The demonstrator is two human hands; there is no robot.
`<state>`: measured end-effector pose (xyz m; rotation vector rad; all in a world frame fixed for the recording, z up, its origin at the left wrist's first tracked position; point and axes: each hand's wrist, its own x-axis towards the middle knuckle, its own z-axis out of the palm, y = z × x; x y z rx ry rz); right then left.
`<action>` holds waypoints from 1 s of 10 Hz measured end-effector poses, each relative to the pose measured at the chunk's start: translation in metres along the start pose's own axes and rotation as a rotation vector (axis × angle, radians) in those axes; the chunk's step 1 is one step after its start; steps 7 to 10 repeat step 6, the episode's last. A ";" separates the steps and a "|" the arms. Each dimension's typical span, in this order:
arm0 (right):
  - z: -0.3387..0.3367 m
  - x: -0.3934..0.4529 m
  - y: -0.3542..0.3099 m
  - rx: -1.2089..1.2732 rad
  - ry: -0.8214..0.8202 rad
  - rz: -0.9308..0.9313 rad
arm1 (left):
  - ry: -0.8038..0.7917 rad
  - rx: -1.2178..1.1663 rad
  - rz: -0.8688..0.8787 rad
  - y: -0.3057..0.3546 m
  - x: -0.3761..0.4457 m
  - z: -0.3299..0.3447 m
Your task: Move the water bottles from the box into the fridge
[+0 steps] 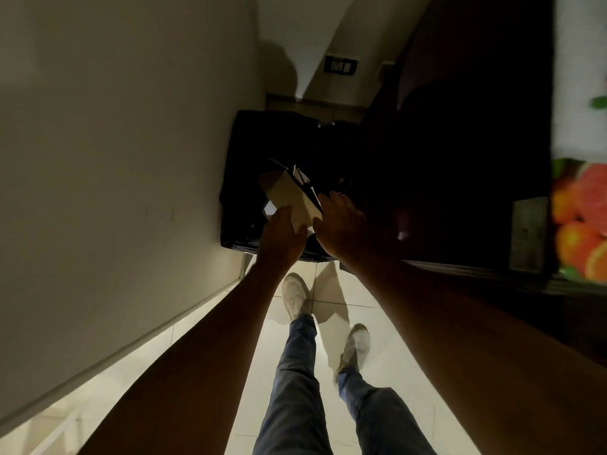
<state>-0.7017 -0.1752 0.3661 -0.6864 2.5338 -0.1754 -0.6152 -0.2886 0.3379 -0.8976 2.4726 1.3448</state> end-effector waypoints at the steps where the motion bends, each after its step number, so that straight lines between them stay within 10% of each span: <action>1: -0.014 -0.038 -0.003 -0.039 -0.020 -0.045 | 0.039 0.179 0.101 0.018 -0.031 -0.011; 3: -0.032 -0.107 0.001 -0.009 0.059 -0.064 | 0.035 0.563 0.179 0.038 -0.096 -0.016; 10: -0.051 -0.211 0.018 0.061 0.099 -0.162 | 0.099 0.641 0.153 0.078 -0.210 -0.004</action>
